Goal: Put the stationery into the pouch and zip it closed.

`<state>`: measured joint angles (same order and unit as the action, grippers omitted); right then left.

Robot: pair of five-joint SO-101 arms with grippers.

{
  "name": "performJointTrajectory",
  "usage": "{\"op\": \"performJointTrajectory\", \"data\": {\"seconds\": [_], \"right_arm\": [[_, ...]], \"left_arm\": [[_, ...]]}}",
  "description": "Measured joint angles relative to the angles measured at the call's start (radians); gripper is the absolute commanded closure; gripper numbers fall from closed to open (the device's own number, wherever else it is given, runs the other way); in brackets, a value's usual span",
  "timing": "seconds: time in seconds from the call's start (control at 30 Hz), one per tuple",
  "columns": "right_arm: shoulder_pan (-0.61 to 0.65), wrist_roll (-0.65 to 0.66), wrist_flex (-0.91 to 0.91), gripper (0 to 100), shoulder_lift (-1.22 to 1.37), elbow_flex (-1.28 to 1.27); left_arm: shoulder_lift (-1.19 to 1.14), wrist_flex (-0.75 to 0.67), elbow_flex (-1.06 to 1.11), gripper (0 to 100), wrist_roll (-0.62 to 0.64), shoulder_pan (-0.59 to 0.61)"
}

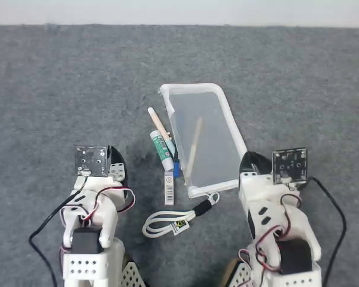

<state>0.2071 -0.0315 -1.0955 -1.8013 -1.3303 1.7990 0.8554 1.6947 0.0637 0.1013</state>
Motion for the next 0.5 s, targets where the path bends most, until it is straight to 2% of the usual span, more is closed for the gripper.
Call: {"op": "performJointTrajectory", "data": {"seconds": [0.17,0.4,0.5], "right_arm": [[0.104,-0.084,-0.089,99.3,-0.009,0.048],[0.249,-0.098,-0.152,99.3,-0.009,0.048],[0.273,-0.098,-0.155,99.3,0.005,0.049]], "left_arm": [[0.000,0.000,0.000,99,-0.002,0.000],[0.000,0.000,0.000,99,-0.002,0.000],[0.000,0.000,0.000,99,-0.002,0.000]]}}
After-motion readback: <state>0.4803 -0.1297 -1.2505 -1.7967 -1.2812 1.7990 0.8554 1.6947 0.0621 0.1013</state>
